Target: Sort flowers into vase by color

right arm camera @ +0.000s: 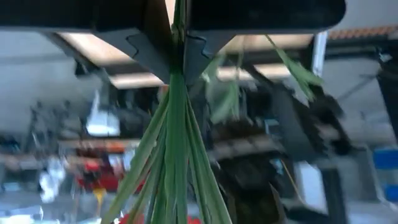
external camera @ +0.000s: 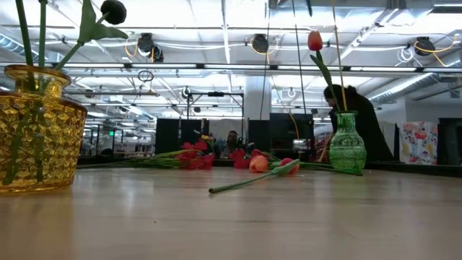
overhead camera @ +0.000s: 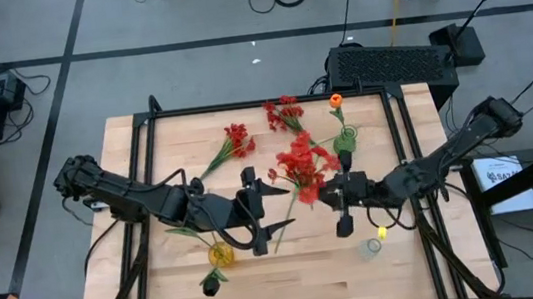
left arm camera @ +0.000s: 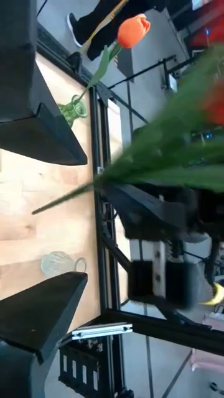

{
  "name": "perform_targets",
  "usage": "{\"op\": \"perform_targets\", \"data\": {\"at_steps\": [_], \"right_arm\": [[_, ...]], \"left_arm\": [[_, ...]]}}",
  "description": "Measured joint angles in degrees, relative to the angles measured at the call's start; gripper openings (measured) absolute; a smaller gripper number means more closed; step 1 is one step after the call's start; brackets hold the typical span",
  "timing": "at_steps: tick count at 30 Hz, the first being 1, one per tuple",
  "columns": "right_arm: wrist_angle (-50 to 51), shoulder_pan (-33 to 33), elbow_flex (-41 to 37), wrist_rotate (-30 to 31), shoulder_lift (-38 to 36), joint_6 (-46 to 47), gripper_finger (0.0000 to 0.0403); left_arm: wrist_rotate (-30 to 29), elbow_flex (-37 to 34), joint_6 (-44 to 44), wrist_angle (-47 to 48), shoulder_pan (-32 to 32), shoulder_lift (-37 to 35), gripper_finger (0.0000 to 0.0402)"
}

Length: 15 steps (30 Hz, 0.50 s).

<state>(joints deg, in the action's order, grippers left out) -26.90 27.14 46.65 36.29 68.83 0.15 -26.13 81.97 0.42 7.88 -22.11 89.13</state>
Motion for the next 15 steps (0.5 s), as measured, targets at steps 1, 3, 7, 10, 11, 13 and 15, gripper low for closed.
{"op": "perform_targets", "data": {"at_steps": [1, 3, 7, 10, 11, 13, 15], "right_arm": [[-2.9, 0.0, 0.0, -0.9, 0.6, -1.7, 0.0013], [-8.6, 0.0, 0.0, -2.9, 2.3, -4.6, 0.0013], [-20.0, -0.6, 0.0, -9.6, 6.7, -9.9, 0.0013], [-26.2, -0.8, 0.0, -11.2, 9.4, -11.8, 0.0013], [-27.7, -1.0, 0.0, -11.2, 10.0, -11.9, 0.0013], [-29.1, -1.5, 0.0, -11.2, 10.7, -12.0, 0.0013], [-29.0, -2.1, 0.0, -11.2, 11.0, -12.0, 0.0013]], "left_arm": [[0.1, 0.0, 0.0, 0.0, 0.0, 0.0, 0.0302], [0.7, 0.0, -0.1, -0.8, 0.1, 0.4, 0.0302], [1.1, 0.0, -0.7, -2.1, 0.4, 0.8, 0.0302], [1.9, 0.0, -1.5, -2.4, 1.1, 1.1, 0.0302], [2.1, 0.0, -1.5, -2.3, 1.2, 1.2, 0.0302], [2.3, 0.0, -1.5, -2.2, 1.2, 1.2, 0.0302], [2.5, 0.0, -1.5, -2.5, 1.4, 1.2, 0.0302]]}}
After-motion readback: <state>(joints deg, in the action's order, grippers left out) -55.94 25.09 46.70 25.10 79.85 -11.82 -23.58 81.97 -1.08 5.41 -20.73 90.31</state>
